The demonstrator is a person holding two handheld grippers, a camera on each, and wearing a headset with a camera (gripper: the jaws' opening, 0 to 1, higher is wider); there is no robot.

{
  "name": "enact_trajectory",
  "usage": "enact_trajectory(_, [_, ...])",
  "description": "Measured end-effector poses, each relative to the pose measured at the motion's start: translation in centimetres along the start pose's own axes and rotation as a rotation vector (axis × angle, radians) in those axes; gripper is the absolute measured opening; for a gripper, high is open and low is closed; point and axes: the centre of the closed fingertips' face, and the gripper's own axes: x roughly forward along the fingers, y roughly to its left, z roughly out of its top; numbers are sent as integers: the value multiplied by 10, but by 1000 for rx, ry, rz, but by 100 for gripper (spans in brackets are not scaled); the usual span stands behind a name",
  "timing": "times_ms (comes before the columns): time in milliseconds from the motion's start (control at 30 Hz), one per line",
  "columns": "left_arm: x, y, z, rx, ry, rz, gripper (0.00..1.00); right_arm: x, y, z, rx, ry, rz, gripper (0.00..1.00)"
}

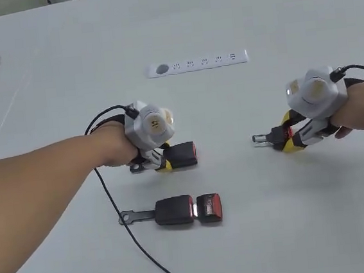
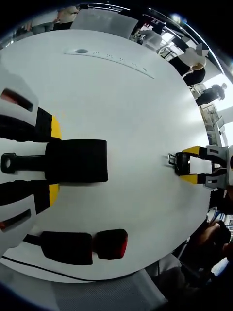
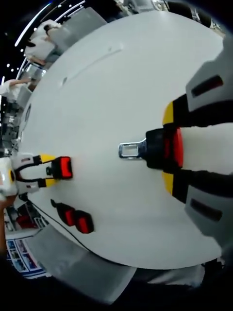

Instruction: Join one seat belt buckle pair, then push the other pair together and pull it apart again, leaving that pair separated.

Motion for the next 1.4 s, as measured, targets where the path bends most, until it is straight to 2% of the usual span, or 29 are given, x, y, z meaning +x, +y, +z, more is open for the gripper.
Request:
enact_trajectory(167, [0, -1, 0, 1, 0, 2, 30, 4, 9, 11, 4, -34, -14, 33])
enact_trajectory(400, [0, -2, 0, 9, 14, 4, 29, 18, 17, 41, 13, -105, -49, 33])
enact_trajectory(633, [2, 0, -2, 14, 20, 7, 29, 32, 27, 70, -30, -117, -42, 33])
enact_trajectory(733, [2, 1, -3, 15, 22, 10, 29, 41, 34, 87, -47, -130, -25, 33])
enact_trajectory(867, [3, 3, -4, 14, 22, 9, 29, 49, 36, 103, -72, -130, -19, 33])
enact_trajectory(1067, [4, 4, -4, 16, 21, 12, 29, 58, 33, 114, -78, -134, -13, 33])
enact_trajectory(1167, [5, 5, -5, 16, 20, 11, 29, 57, 33, 113, -95, -124, -14, 33])
enact_trajectory(1233, [5, 5, -5, 18, 20, 11, 29, 57, 34, 115, -125, -117, -25, 33])
enact_trajectory(1300, [5, 4, -5, 20, 20, 12, 29, 57, 36, 119, -187, -109, -37, 33])
enact_trajectory(1400, [6, 4, -4, 32, 25, 11, 29, 61, 30, 121, -194, -116, -41, 33])
